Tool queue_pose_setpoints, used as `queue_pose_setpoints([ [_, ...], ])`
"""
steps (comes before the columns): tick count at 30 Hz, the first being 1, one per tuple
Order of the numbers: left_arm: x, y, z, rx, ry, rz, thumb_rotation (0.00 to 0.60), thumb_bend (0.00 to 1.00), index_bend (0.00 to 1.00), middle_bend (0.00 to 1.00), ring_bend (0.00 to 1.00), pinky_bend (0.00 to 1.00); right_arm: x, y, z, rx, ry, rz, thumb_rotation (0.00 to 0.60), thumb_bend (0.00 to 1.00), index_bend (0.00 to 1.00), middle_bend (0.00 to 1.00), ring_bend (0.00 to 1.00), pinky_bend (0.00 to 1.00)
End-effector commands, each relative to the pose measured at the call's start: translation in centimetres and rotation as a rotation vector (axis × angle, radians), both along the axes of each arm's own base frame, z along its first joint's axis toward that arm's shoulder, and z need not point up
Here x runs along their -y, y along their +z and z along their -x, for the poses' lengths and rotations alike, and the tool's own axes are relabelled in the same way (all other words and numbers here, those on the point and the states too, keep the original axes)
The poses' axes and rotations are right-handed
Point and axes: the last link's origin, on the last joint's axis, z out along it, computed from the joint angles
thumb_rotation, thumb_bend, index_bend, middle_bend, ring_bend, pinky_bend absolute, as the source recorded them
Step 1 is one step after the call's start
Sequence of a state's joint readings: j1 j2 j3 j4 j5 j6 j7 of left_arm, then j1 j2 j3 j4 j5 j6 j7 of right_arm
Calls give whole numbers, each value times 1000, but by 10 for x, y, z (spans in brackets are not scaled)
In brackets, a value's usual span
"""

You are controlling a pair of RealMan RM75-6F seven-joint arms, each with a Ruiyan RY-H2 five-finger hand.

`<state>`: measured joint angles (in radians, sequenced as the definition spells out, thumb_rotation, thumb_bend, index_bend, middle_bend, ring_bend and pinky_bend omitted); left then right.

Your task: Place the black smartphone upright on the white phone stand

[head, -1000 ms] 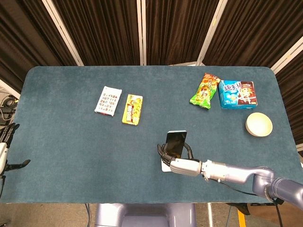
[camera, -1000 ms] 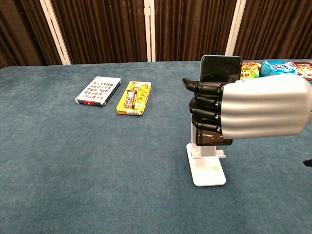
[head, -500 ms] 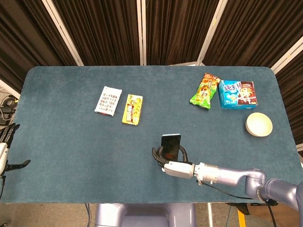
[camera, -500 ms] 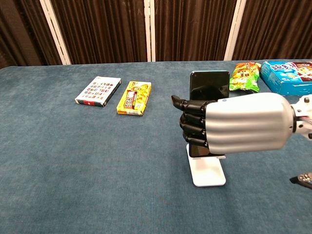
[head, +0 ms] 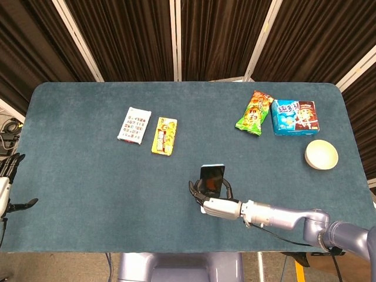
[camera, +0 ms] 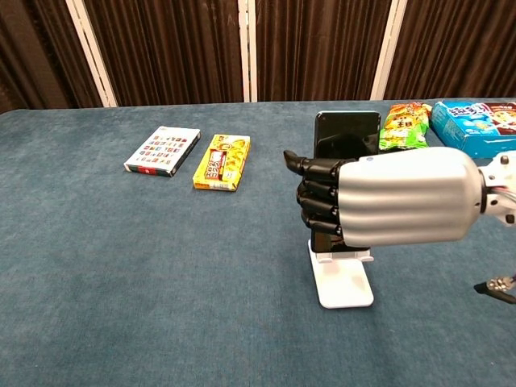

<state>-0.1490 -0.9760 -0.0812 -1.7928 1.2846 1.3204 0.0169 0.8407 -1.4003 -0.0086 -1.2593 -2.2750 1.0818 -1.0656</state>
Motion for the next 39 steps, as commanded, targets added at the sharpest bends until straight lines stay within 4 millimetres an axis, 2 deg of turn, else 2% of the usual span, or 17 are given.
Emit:
queue_pose_setpoints([
  [1,0,0,0,0,1,-1,600,0,0,0,0,0,-1,-2,1,1,-2,-6,600,593,619,617,433,251],
  [7,0,1,0,1,3,-4,600,0,0,0,0,0,-2,-5,4,-3,-13,-8,600,590,614,610,431,248],
  [9,0,1,1,2,4,-4,600,0,0,0,0,0,-1,-5,5,-3,-20,-4,600,584,592,576,412,238],
  [11,0,1,1,3,4,-3,600,0,0,0,0,0,-1,-5,7,-4,-29,-2,600,571,554,522,371,224],
  [15,-1,1,1,3,4,-2,600,0,0,0,0,0,-1,-3,10,1,-61,3,600,531,366,320,218,160],
  [19,-1,0,1,1,4,2,600,0,0,0,0,0,-2,-1,11,15,-75,20,600,456,241,168,127,109],
  [31,-1,-1,0,-2,2,8,600,0,0,0,0,0,-7,8,19,44,-90,31,600,453,202,115,97,92],
  [39,0,0,-1,3,1,3,600,0,0,0,0,0,-14,37,23,159,-116,22,600,453,166,99,96,84],
])
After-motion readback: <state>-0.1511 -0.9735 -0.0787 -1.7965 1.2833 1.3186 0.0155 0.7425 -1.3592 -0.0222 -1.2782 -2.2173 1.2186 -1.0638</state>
